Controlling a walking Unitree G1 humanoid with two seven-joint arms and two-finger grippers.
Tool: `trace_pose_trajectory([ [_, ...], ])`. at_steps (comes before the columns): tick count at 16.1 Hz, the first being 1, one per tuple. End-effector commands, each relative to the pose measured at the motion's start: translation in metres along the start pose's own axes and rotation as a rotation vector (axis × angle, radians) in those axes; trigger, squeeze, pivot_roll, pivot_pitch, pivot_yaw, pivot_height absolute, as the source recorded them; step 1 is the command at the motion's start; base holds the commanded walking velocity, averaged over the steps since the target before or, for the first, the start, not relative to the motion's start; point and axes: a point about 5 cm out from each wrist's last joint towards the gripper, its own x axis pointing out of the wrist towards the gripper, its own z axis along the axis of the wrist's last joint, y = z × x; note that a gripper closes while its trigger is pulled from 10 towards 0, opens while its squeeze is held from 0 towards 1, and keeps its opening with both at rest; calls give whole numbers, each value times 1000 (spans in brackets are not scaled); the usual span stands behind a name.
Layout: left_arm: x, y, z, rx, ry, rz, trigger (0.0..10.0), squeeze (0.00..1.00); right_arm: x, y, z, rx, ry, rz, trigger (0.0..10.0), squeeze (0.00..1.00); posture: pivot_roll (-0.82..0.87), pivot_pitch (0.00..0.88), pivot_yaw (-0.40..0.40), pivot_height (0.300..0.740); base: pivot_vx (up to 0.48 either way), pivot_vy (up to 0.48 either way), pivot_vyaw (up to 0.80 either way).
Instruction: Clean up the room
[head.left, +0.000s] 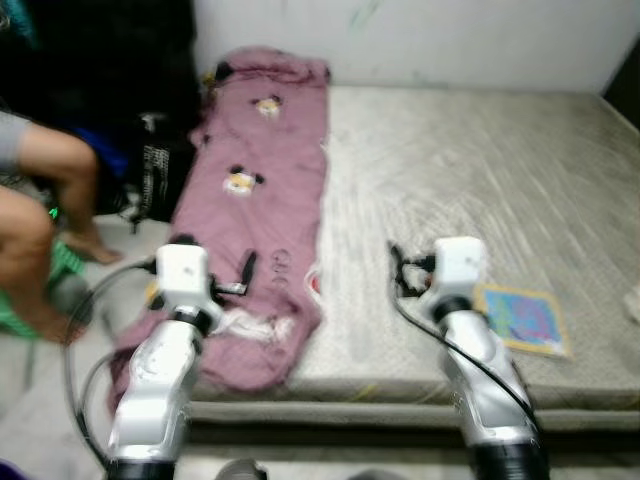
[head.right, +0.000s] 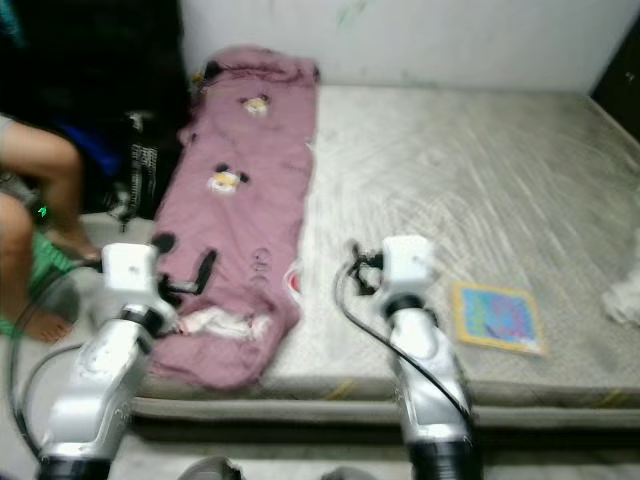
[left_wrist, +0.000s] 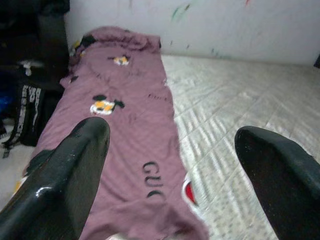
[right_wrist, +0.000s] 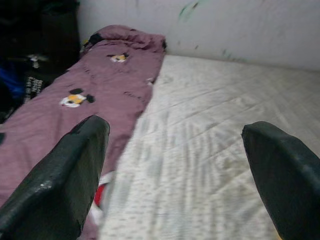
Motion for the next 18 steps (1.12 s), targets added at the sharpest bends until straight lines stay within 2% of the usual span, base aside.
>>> trace_pose_trajectory([
  [1,3,-7,2,-5,-8,-24,10000,0,0,-10,2,-8,-5,-28,10000,0,58,0,-5,740,0,-319,0],
  [15,5,-7,5,-3,-29,-27,10000,0,3,-9,3,-14,-11,-24,10000,0,59,0,-5,740,0,0,0],
  [18,5,-7,5,-3,-30,-28,10000,0,3,-9,4,-15,-14,-24,10000,0,59,0,-6,740,0,-359,0],
])
